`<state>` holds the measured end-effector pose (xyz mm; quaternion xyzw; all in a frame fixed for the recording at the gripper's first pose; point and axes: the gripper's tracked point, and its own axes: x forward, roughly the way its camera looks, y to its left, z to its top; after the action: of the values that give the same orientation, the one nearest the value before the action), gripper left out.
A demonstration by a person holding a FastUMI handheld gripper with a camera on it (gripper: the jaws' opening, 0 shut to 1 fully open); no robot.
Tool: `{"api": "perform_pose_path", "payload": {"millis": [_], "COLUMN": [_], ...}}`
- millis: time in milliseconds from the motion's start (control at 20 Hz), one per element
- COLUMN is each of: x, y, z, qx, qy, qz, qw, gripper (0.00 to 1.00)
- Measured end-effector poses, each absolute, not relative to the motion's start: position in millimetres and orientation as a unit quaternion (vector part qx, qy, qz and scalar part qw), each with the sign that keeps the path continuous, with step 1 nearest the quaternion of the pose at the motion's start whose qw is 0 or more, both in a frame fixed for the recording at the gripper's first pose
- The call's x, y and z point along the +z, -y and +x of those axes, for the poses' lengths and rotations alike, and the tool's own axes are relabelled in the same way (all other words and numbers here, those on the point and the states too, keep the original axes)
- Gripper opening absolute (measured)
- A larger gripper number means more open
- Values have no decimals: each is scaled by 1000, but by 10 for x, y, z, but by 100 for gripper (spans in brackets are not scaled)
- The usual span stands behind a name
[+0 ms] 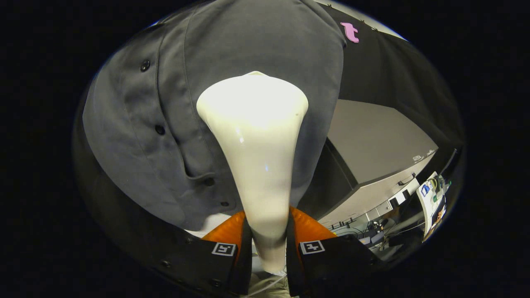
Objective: Iron the clothes twice with a garment steamer, once on the left side and once on the right side.
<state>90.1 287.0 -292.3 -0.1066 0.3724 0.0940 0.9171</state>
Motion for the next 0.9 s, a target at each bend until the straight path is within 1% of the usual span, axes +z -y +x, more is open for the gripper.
{"api": "perform_pose_path", "payload": {"millis": [500, 900], "x": [-3505, -3821], "y": [-2776, -2735], "z": [737, 580], "qx": [97, 95], "qy": [-423, -451], "qz": [-115, -115], "qw": [893, 880], "gripper": [43, 43]}}
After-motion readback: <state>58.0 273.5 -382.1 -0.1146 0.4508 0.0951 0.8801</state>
